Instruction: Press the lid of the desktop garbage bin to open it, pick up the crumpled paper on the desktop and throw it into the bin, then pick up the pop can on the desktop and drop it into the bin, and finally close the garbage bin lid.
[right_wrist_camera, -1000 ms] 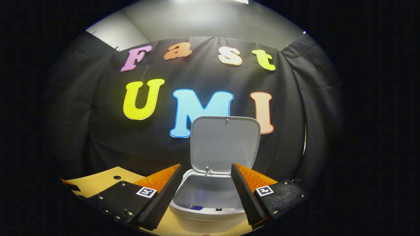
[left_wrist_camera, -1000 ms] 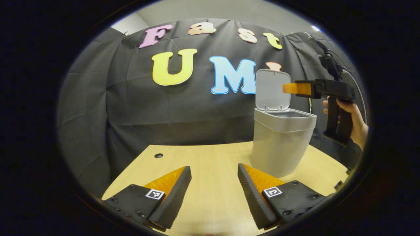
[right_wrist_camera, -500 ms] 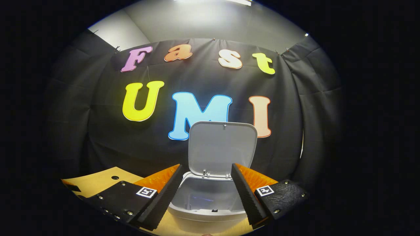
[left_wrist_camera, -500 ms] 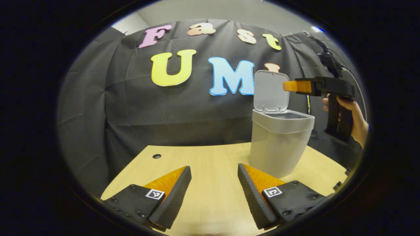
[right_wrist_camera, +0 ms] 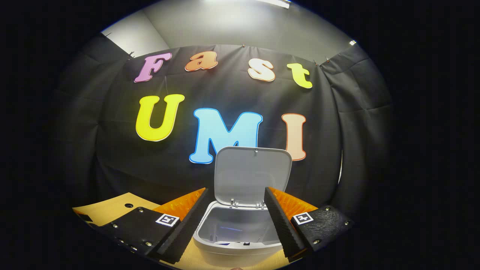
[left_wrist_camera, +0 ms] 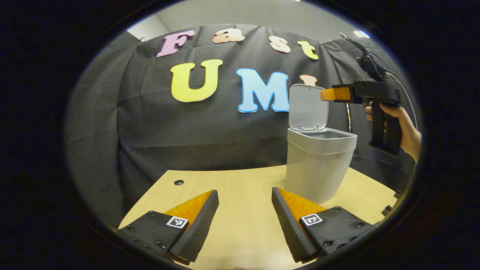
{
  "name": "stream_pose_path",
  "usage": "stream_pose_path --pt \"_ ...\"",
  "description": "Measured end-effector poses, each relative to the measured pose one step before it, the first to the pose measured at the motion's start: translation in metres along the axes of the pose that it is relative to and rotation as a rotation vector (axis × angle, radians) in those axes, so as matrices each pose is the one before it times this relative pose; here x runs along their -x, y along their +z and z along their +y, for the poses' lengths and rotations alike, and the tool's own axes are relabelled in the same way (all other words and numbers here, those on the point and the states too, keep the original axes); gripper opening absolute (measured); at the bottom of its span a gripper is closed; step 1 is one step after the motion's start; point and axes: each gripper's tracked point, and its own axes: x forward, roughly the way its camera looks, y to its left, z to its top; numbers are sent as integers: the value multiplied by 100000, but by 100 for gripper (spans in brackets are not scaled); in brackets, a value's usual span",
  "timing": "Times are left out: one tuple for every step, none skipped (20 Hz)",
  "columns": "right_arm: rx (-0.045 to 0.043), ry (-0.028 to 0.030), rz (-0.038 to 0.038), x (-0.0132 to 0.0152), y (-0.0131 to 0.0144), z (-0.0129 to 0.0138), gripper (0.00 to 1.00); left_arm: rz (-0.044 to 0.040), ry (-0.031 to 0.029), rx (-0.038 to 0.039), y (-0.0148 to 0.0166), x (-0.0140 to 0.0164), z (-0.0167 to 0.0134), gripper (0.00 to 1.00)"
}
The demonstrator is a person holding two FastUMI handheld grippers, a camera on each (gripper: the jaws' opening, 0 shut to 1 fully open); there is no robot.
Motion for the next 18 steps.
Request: stream_pose_path --pt "273 -1309 153 83 424 -127 94 -362 200 -894 222 -8 412 94" --pt "245 -1644 115 -75 429 -223 94 -544 -516 -586 250 -117 176 94" --pt "-13 -1134 219 -88 525 -100 94 -427 -952 50 136 -124 152 94" --pt "3 -997 159 -226 527 -119 94 -304 -1233 413 134 -109 52 94" --pt "407 -940 190 -231 610 -233 94 -638 -674 338 291 -28 126 94" --pt "578 -683 420 -284 480 -83 94 -1031 -489 430 349 -75 242 94" --pt "519 -570 423 -232 477 -130 94 -489 270 369 252 49 276 94" --pt "361 179 27 -443 564 121 94 -447 587 444 165 -6 361 94" --pt "471 160 -549 -224 685 47 94 -664 707 856 306 90 365 94" --pt "781 115 -394 -175 516 -107 94 -422 806 944 289 33 238 94" --pt "733 170 -839 -262 539 -45 94 -380 1013 945 275 125 304 94" --pt "840 129 -1546 -183 668 -46 94 -608 736 1106 256 176 146 94" --pt "1144 -7 -1336 -280 513 -101 95 -717 987 774 256 134 195 94" --pt "1091 -81 -853 -313 310 -114 95 -423 1655 96 25 146 344 94" --pt "640 360 -779 -174 372 25 95 -458 2368 -246 150 220 431 94" --pt "401 1019 -940 -87 383 198 94 -679 1250 64 274 181 120 94" --pt "355 845 -1184 -166 319 200 94 -640 942 250 153 187 26 94" --pt "599 231 -828 -184 247 -98 94 -206 1026 229 99 150 15 100"
